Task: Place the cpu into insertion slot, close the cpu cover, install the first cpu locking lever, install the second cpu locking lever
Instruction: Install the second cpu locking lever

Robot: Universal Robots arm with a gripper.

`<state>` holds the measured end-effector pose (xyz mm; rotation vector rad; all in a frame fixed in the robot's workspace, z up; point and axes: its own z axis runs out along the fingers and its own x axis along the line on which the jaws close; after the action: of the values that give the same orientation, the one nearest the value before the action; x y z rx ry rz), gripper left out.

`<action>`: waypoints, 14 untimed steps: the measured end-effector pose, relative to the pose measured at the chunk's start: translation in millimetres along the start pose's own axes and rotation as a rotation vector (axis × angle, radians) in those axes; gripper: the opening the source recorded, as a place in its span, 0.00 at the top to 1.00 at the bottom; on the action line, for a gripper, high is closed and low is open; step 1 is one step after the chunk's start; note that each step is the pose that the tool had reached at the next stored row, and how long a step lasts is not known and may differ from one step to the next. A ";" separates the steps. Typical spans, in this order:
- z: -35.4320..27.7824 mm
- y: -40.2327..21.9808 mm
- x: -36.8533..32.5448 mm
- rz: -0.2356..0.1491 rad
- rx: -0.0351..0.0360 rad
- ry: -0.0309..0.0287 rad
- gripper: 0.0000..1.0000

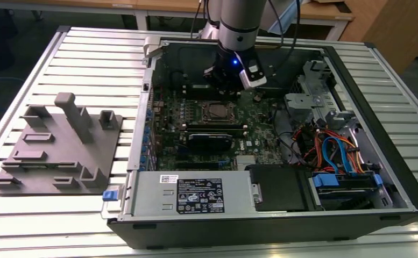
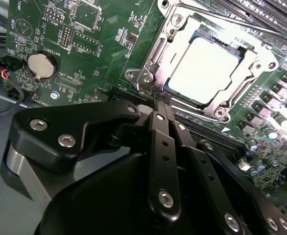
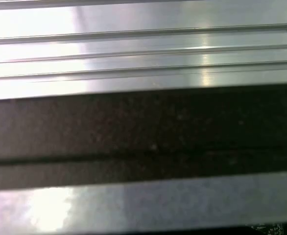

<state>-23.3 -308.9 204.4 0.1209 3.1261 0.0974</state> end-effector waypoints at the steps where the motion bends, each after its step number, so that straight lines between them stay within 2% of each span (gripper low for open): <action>1: 0.0 -0.3 0.0 0.000 0.0000 0.0000 0.89; 9: -0.1 -0.8 -0.1 0.000 0.0001 0.0000 0.89; 14: -0.4 -5.8 -0.5 0.000 0.0001 0.0000 0.89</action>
<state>-23.3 -314.7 204.4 0.1208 3.1262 0.0973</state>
